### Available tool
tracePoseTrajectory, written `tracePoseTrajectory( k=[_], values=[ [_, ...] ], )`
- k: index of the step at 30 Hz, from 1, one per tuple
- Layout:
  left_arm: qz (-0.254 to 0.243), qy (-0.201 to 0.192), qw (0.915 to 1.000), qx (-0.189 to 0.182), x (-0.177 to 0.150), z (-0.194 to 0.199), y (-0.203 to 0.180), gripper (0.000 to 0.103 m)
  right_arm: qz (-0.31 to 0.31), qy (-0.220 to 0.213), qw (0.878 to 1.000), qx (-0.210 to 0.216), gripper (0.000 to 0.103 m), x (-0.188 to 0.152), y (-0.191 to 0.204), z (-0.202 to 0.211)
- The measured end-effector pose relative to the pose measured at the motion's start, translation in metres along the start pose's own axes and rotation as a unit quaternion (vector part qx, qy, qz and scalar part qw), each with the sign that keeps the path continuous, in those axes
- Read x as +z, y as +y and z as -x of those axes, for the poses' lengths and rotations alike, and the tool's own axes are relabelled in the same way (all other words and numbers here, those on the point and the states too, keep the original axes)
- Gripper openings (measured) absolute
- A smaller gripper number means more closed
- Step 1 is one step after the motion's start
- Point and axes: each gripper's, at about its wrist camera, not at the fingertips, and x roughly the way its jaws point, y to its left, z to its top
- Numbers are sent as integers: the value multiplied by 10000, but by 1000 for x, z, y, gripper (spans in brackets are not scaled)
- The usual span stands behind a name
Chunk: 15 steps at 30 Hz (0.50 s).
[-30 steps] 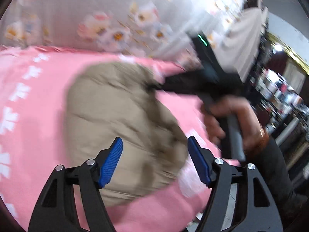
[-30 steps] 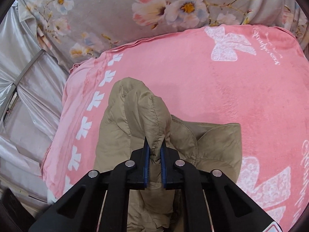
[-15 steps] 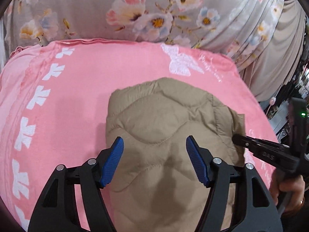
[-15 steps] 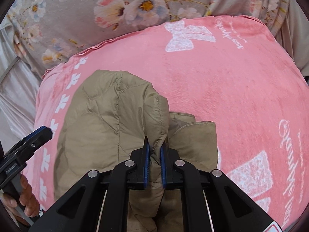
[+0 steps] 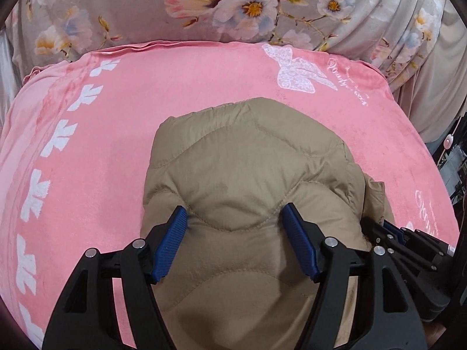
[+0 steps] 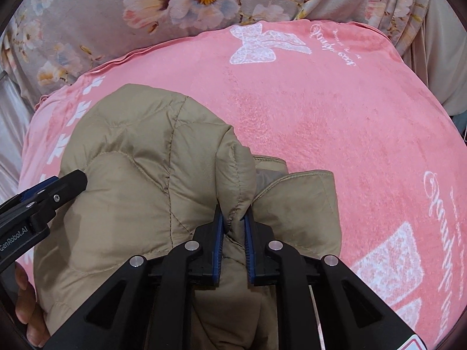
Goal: Fold large clothes
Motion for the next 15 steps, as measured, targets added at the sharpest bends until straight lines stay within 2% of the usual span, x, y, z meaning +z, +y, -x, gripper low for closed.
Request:
tracePoseTrajectory(
  k=[5,15],
  values=[
    [-74,-53,9999,126,-4,-12,-5,68,110,-115,9997,-192,13,-8,5,-13],
    [-171,-191,9993,267,-13,-28,-12,74,-165,-234,9996,-6,14,-18,-4,-26]
  ],
)
